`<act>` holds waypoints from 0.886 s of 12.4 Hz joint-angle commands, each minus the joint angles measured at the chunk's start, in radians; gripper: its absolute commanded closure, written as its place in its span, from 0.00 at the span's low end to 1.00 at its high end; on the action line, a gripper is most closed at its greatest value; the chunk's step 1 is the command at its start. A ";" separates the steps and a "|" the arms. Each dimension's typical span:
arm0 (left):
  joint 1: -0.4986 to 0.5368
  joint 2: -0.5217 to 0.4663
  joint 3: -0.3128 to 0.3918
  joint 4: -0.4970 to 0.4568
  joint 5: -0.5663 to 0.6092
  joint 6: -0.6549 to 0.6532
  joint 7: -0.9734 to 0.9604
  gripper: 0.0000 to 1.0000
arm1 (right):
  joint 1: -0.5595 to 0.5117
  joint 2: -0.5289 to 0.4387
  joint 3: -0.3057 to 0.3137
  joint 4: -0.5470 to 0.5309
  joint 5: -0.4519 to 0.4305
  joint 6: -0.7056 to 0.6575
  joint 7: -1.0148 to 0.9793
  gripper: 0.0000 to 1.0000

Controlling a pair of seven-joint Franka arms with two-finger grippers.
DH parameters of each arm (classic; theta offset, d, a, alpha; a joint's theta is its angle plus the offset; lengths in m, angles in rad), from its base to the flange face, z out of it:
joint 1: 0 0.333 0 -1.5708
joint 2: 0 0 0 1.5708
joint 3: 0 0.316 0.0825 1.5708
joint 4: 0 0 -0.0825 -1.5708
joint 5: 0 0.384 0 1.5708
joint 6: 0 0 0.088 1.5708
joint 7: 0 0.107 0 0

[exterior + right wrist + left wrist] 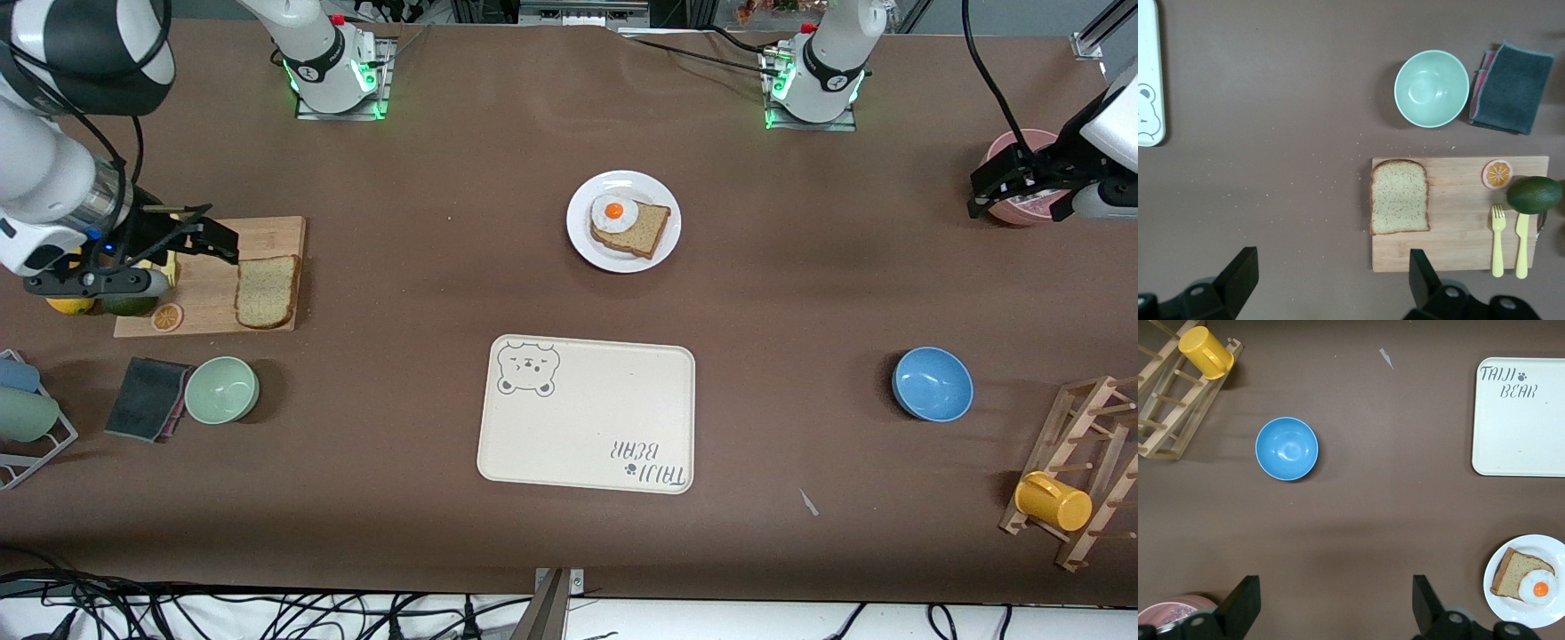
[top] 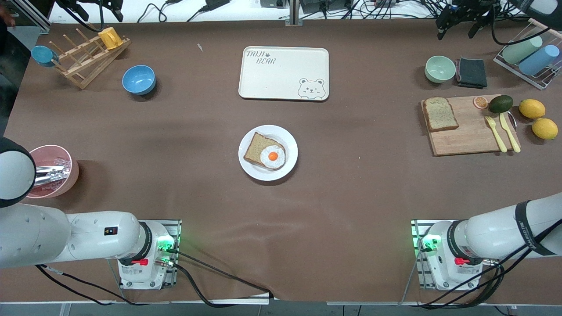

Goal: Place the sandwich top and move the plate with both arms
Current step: 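Move the right gripper down over the bread slice on the board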

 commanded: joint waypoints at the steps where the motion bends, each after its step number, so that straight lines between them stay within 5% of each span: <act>1: 0.003 0.018 -0.004 0.036 0.023 -0.024 0.002 0.00 | -0.001 -0.073 0.000 -0.215 -0.015 0.169 0.004 0.00; 6: 0.004 0.018 -0.003 0.036 0.023 -0.024 0.003 0.00 | -0.001 -0.055 -0.001 -0.497 -0.017 0.545 0.001 0.00; 11: 0.003 0.018 -0.004 0.036 0.023 -0.024 0.002 0.00 | -0.004 0.100 -0.020 -0.527 -0.067 0.714 0.000 0.00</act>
